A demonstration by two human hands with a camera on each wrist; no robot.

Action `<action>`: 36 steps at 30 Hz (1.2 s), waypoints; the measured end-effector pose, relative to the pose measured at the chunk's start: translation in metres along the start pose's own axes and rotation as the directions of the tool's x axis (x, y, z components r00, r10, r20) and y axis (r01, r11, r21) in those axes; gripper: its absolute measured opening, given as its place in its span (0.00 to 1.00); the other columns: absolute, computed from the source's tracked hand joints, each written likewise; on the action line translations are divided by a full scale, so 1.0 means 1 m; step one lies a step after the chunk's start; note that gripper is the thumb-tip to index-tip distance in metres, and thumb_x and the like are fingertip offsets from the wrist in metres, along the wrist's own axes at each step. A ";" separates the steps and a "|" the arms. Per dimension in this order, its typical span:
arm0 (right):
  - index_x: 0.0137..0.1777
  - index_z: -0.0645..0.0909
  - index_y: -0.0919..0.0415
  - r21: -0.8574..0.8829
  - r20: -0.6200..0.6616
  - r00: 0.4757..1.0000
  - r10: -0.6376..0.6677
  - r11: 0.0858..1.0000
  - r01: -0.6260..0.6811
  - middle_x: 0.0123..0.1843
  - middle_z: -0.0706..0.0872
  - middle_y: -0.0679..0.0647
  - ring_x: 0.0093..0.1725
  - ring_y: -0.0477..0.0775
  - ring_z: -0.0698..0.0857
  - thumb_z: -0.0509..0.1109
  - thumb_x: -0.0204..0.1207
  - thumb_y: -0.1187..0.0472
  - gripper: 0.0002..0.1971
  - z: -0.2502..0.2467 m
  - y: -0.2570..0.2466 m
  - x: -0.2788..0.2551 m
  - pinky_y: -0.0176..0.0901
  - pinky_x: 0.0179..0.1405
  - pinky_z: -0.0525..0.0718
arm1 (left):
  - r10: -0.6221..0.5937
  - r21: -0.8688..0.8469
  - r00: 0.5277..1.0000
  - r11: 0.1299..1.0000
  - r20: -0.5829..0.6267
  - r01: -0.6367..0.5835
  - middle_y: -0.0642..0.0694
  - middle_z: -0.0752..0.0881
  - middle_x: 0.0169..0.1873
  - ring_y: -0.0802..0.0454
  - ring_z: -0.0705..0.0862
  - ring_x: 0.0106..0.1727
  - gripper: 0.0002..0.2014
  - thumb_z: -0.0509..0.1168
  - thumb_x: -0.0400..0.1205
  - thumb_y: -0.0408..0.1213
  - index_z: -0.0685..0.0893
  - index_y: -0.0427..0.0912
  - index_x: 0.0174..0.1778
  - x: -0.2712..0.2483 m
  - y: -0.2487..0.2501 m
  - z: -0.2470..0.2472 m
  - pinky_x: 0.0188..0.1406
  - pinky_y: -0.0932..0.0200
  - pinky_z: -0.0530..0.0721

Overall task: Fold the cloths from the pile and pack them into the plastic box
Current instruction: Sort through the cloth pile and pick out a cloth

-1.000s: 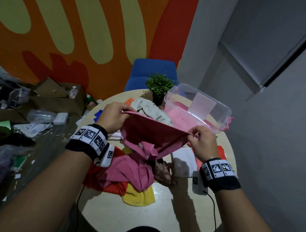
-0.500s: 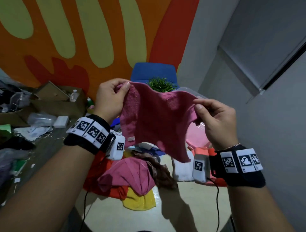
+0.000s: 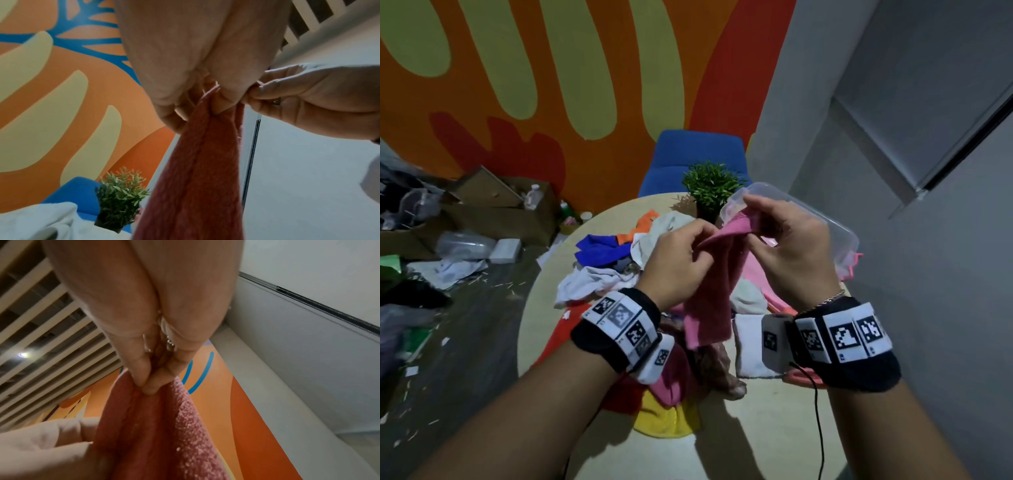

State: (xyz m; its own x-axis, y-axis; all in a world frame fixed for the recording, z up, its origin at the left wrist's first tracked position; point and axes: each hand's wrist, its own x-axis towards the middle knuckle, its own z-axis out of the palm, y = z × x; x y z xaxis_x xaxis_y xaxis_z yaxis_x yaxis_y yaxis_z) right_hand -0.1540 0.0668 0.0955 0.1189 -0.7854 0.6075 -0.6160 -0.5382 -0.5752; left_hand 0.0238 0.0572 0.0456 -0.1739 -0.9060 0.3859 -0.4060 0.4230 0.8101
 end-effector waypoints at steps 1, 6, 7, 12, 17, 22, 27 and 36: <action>0.62 0.88 0.59 -0.029 -0.058 0.998 0.004 1.000 -0.005 0.50 0.89 0.45 0.47 0.49 0.90 0.76 0.71 0.71 0.19 -0.003 0.000 0.000 0.46 0.54 0.89 | -0.004 0.005 1.000 1.000 0.031 0.004 0.53 0.88 0.42 0.55 0.86 0.45 0.12 0.63 0.79 0.28 0.86 0.47 0.52 0.001 -0.004 -0.004 0.46 0.52 0.86; 0.51 0.88 0.49 0.150 -0.302 0.924 0.233 0.969 -0.195 0.38 0.90 0.48 0.37 0.53 0.90 0.72 0.80 0.59 0.05 -0.020 0.016 0.000 0.55 0.43 0.90 | 0.011 0.085 0.968 0.996 0.250 -0.033 0.58 0.88 0.46 0.61 0.85 0.47 0.08 0.71 0.83 0.44 0.84 0.50 0.56 0.004 -0.018 -0.037 0.48 0.61 0.79; 0.49 0.87 0.49 0.172 -0.319 0.906 0.278 0.957 -0.234 0.36 0.89 0.47 0.36 0.54 0.90 0.71 0.80 0.59 0.05 -0.024 0.023 0.002 0.55 0.41 0.90 | -0.001 0.149 0.951 0.988 0.309 -0.048 0.57 0.88 0.44 0.60 0.84 0.46 0.08 0.73 0.82 0.45 0.85 0.49 0.54 0.007 -0.024 -0.044 0.49 0.58 0.78; 0.42 0.84 0.48 0.236 -0.284 0.852 0.439 0.894 -0.382 0.33 0.88 0.51 0.33 0.52 0.87 0.70 0.81 0.61 0.08 -0.030 0.056 0.007 0.49 0.35 0.84 | -0.074 0.358 0.986 0.933 0.151 0.015 0.51 0.89 0.38 0.51 0.85 0.41 0.02 0.74 0.81 0.39 0.90 0.45 0.45 0.028 -0.050 -0.073 0.44 0.46 0.84; 0.41 0.84 0.44 0.391 -0.197 0.842 0.503 0.827 -0.403 0.41 0.89 0.53 0.45 0.57 0.89 0.69 0.77 0.53 0.05 -0.018 0.064 0.024 0.63 0.53 0.88 | -0.123 0.208 0.945 0.959 -0.304 0.192 0.54 0.90 0.42 0.57 0.86 0.44 0.05 0.70 0.82 0.34 0.91 0.47 0.48 0.057 -0.045 -0.071 0.47 0.60 0.83; 0.42 0.83 0.46 0.465 -0.287 0.871 0.400 0.853 -0.238 0.43 0.87 0.54 0.45 0.56 0.85 0.68 0.79 0.53 0.05 -0.028 0.039 0.041 0.66 0.53 0.86 | -0.073 -0.030 0.847 0.997 -0.526 0.068 0.63 0.86 0.40 0.66 0.84 0.43 0.11 0.65 0.83 0.30 0.87 0.52 0.47 0.077 -0.009 -0.077 0.49 0.62 0.85; 0.32 0.82 0.51 0.495 -0.303 0.882 0.360 0.851 -0.177 0.29 0.82 0.47 0.31 0.50 0.78 0.67 0.71 0.62 0.08 -0.046 0.027 0.022 0.44 0.33 0.79 | -0.092 -0.247 0.899 0.969 -0.428 -0.019 0.55 0.91 0.38 0.60 0.89 0.41 0.04 0.72 0.82 0.33 0.90 0.47 0.47 0.055 0.008 -0.087 0.42 0.62 0.88; 0.19 0.79 0.59 0.198 0.255 0.770 0.585 0.748 -0.634 0.18 0.77 0.51 0.21 0.47 0.75 0.65 0.70 0.70 0.18 -0.008 0.074 -0.074 0.39 0.25 0.73 | -0.413 0.350 0.730 0.903 0.545 0.249 0.44 0.87 0.32 0.55 0.83 0.34 0.16 0.73 0.82 0.45 0.86 0.36 0.35 -0.024 -0.076 -0.060 0.39 0.56 0.80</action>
State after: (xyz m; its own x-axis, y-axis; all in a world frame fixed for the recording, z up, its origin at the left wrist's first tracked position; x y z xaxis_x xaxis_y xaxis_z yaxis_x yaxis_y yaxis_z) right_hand -0.2149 0.0872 0.0128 -0.0700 -0.9975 -0.0084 -0.3816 0.0346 -0.9237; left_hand 0.1126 0.0480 0.0015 -0.4486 -0.8442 -0.2934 -0.7237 0.1506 0.6734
